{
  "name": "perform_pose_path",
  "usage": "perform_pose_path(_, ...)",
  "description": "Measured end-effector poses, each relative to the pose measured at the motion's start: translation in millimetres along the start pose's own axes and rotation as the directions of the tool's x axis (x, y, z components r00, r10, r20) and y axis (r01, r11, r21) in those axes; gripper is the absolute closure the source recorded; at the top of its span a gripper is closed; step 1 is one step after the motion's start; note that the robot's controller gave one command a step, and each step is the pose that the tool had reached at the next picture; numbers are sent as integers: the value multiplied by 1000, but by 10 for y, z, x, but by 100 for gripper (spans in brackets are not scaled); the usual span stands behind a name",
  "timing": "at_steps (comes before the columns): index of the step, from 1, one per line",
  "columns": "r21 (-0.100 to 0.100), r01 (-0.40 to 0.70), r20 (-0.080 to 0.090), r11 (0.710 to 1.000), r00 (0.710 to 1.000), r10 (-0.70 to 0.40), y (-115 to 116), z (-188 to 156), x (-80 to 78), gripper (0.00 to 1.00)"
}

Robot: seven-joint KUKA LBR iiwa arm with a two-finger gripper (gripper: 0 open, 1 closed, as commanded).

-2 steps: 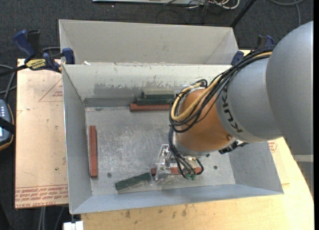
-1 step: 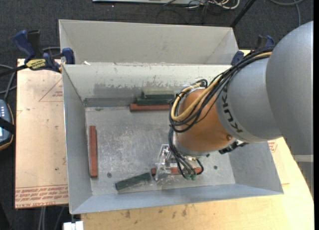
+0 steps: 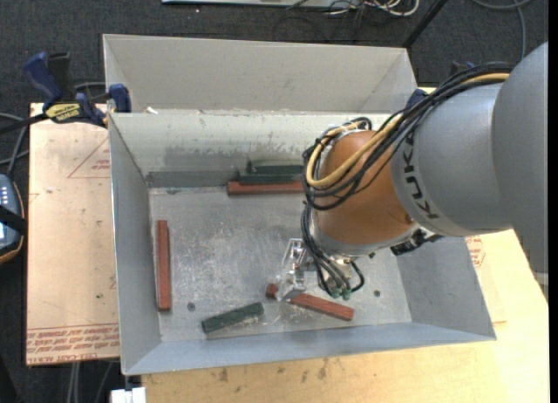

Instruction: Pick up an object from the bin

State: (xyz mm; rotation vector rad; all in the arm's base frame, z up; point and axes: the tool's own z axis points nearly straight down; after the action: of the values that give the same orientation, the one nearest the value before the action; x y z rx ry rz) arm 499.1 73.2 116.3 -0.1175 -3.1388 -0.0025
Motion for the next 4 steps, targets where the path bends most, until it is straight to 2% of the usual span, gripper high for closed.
perform_pose_path(1,1,5,1,1000,1000,-5,-35,-161,29,0)
perform_pose_path(2,1,9,0,1000,1000,-9,-52,-74,70,0)
perform_pose_path(3,-5,-4,18,1000,1000,4,-65,398,37,100)
perform_pose_path(4,-5,-4,18,1000,1000,4,-66,398,37,100)
